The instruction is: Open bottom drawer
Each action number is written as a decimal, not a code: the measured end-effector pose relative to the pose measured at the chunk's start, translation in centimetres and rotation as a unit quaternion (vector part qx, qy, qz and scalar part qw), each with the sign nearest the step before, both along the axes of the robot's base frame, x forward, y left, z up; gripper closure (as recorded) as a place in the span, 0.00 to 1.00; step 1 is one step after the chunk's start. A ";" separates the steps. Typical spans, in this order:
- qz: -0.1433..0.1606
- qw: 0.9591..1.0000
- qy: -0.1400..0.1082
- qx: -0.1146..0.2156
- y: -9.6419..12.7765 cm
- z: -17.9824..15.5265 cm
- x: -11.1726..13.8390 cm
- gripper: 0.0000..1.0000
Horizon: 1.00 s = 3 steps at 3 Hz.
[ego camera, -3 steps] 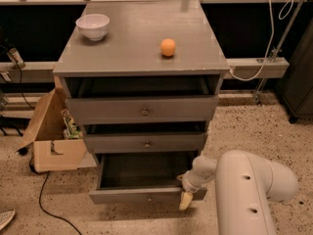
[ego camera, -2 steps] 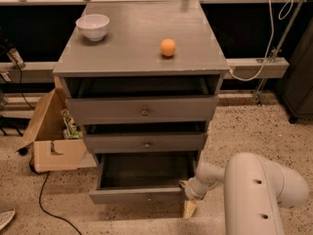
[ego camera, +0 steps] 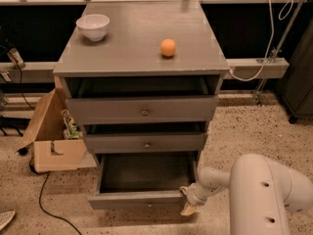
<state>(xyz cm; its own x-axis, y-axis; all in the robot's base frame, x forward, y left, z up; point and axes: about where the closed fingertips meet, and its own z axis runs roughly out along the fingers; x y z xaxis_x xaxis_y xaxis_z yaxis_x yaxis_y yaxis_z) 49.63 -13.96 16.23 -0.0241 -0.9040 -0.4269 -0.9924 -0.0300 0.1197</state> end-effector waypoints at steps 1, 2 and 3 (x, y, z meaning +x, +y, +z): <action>0.000 1.000 0.000 0.000 0.0 0.9 0.0 0.73; 0.000 1.000 0.000 0.000 0.0 0.9 0.0 0.78; 0.000 1.000 0.000 0.000 0.0 0.9 0.0 0.47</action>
Offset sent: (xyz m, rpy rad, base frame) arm 0.0000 0.0000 0.0089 0.0000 0.0000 0.0000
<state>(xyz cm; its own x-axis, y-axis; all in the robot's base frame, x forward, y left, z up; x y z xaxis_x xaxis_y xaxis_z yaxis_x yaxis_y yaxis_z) 49.63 -13.95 17.15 -0.0240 -0.9040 -0.4269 -0.9924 -0.0302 0.1197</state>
